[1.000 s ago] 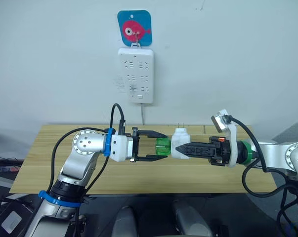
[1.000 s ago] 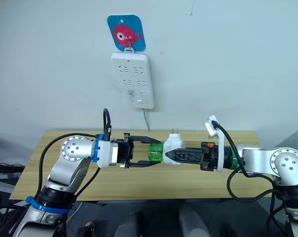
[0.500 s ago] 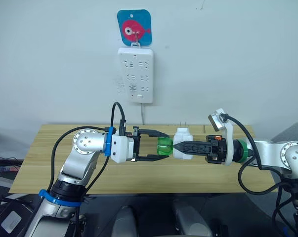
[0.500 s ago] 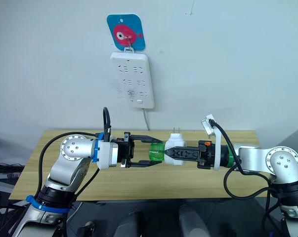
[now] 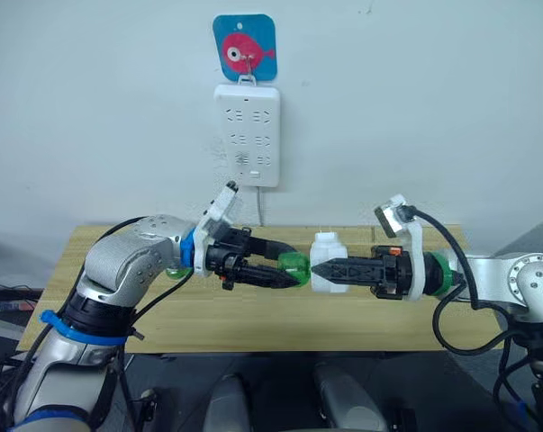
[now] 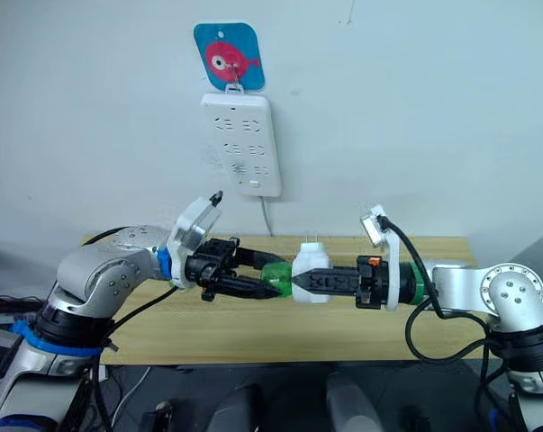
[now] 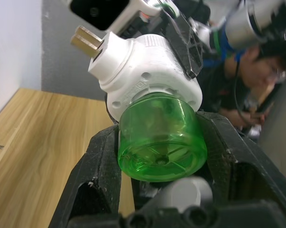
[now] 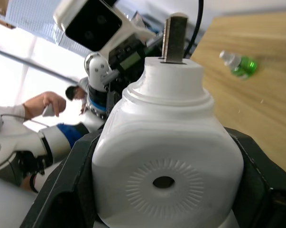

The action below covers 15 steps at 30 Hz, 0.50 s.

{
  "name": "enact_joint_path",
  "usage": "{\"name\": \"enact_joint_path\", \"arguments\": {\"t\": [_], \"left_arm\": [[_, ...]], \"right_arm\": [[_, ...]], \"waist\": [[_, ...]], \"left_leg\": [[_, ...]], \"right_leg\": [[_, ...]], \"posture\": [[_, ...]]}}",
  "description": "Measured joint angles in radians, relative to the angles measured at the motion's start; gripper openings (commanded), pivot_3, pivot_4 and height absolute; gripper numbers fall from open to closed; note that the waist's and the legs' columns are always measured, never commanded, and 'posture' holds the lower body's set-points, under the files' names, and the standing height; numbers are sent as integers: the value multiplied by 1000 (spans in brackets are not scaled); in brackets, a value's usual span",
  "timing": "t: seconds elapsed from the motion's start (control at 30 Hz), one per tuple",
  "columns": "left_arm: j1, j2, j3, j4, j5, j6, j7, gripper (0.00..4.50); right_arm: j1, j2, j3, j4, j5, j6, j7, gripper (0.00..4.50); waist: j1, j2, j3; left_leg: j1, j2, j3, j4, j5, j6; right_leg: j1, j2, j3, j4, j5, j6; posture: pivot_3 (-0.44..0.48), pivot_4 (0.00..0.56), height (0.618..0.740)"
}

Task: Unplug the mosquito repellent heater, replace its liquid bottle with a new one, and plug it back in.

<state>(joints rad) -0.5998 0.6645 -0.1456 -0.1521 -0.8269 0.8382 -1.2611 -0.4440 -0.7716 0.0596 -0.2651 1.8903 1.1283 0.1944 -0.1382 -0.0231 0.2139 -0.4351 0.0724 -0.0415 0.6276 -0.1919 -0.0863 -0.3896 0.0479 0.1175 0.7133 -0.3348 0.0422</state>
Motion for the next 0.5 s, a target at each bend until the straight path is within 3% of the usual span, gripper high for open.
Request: {"name": "enact_joint_path", "arguments": {"t": [0.1, 0.2, 0.33, 0.5], "left_arm": [[12, 4, -4, -15, 53, -65, 0, 3255], [60, 24, -14, -32, 196, -263, -23, 4197], [124, -11, -15, -1, 393, -641, -26, 4222], [197, -115, 5, -16, 462, -908, 43, 4222]], "right_arm": [[2, 1, 3, 8, 1, -6, -5, 3054], [6, 0, 4, 15, 12, -7, -11, 3054], [12, -6, 4, 17, 20, -5, -12, 3053], [17, -6, 1, 29, 16, -6, -12, 3053]], "waist": [[0, 1, 0], [1, 1, 0], [10, 1, 1], [21, 0, 1]], "left_leg": [[0, 0, 0, -1, 0, 0], [0, 1, 0, -1, 0, 0], [0, 0, 2, 0, 0, 0], [0, 0, 4, 1, 0, 0]], "right_leg": [[0, 0, 0, 0, 0, 0], [0, 0, 0, 0, 0, 0], [0, -1, 2, 0, 0, 0], [0, -1, 4, -1, 0, 0]], "posture": [[-128, 188, 704], [-128, 188, 704], [-133, 188, 704], [-127, 186, 704]]}}
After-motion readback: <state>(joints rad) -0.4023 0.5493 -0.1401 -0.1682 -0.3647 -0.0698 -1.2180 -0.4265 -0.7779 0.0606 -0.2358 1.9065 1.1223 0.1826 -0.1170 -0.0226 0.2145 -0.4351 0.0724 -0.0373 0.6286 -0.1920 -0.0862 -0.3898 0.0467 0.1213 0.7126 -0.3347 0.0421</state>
